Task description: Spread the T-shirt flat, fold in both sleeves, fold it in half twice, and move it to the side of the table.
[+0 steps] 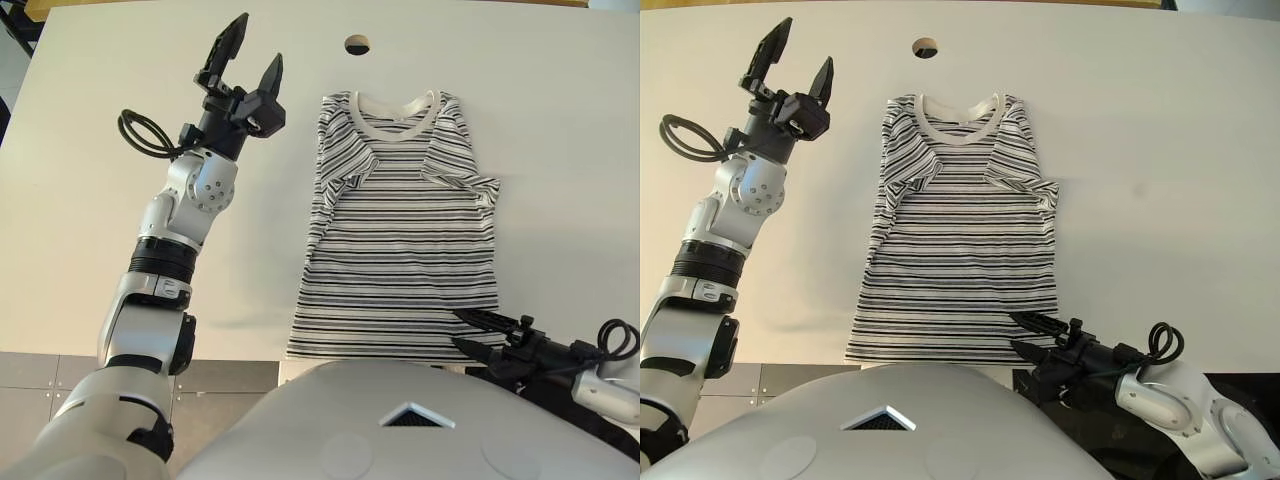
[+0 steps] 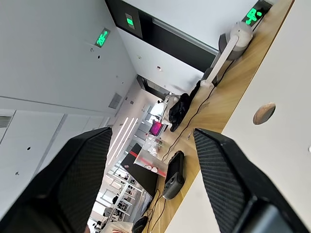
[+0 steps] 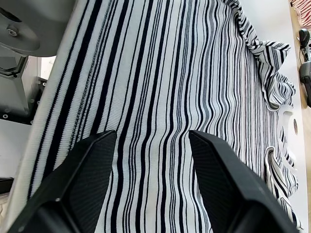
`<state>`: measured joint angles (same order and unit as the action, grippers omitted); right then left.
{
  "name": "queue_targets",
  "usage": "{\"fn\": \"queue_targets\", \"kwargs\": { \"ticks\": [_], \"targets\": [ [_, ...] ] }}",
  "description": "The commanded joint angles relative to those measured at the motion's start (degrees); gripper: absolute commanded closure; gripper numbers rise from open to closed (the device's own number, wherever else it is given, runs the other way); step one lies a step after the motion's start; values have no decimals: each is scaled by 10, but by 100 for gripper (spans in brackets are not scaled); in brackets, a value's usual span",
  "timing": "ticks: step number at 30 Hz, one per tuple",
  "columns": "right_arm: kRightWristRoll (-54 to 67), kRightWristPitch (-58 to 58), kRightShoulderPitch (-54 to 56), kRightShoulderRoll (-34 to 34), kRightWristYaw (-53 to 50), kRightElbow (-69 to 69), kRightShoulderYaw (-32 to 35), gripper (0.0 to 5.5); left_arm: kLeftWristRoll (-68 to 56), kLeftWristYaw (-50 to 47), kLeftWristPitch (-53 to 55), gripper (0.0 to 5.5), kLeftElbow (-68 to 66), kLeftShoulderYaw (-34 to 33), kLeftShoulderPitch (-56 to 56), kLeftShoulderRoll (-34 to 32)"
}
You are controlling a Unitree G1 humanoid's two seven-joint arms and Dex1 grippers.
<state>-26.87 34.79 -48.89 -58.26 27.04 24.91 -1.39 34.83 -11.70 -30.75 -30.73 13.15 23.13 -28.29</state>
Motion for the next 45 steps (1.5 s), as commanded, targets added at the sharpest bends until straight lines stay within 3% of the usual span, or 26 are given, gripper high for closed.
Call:
{"fn": "queue_targets", "kwargs": {
  "ticks": [1,5,11,13,18,21,27,31,36,45],
  "targets": [
    [75,18,37,22,-7,27,24,273,-9,29,-39,237,40,9,-29,-26],
    [250,29,46,53,-24,36,118,273,-54,136,-145,237,198,27,-180,-142],
    [43,3,-50,44,23,-69,224,273,-137,300,-118,237,356,-78,-439,-345],
    [5,-13,-71,45,41,-77,237,269,-166,337,-108,206,388,-86,-458,-360],
    [-39,-11,-119,53,77,-59,243,198,-175,437,-102,134,415,-72,-503,-404],
    [-46,7,-136,39,104,-36,224,198,-197,503,-107,129,453,-25,-524,-412],
    [-39,22,-129,37,131,-2,194,198,-180,579,-120,129,426,47,-460,-388],
    [-43,18,-114,38,138,3,171,198,-181,602,-140,129,409,69,-446,-396],
    [-43,20,-78,26,145,-2,134,198,-152,609,-163,129,375,115,-390,-348],
    [-32,25,-47,4,155,-6,104,198,-159,619,-180,129,357,161,-369,-334]
  ]
}}
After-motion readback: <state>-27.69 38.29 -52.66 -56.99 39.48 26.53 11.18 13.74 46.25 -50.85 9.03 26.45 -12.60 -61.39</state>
